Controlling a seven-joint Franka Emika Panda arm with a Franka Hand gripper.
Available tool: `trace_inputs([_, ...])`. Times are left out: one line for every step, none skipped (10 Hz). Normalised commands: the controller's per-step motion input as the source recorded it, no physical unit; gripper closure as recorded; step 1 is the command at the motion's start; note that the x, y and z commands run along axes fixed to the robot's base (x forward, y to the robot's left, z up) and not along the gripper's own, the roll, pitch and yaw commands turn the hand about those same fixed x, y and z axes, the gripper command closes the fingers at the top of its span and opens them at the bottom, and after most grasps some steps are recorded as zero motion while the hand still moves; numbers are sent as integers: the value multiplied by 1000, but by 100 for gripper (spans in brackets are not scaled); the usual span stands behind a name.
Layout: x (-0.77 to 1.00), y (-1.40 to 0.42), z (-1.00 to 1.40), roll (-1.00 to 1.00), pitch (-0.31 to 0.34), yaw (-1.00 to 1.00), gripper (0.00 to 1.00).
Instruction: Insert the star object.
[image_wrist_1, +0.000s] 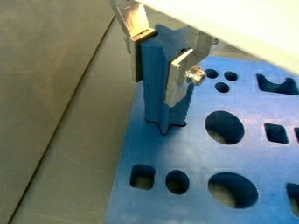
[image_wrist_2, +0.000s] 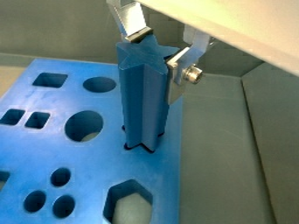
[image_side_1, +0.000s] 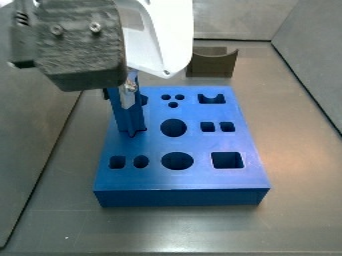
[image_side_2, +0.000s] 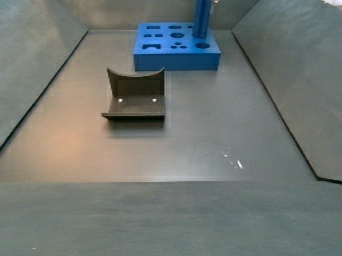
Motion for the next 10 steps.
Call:
trace_inputs([371,0,-386,121,139,-154,100])
trace_inputs([223,0,-374,89,116,-169,100])
trace_inputs([0,0,-414,93,6,-60,100])
trace_inputs([0,0,-503,107,-9,-54,100])
trace_inputs([0,0,-571,116,-69,-46,100])
trace_inputs([0,-20,-660,160,-79,-91,100])
trace_inputs([0,-60,-757,217,-89,-120,100])
trace_inputs([0,-60,-797,241,-106,-131,100])
trace_inputs([0,-83,-791,183,-159,-106,100])
trace_inputs([0,-77,-834,161,-150,-103,100])
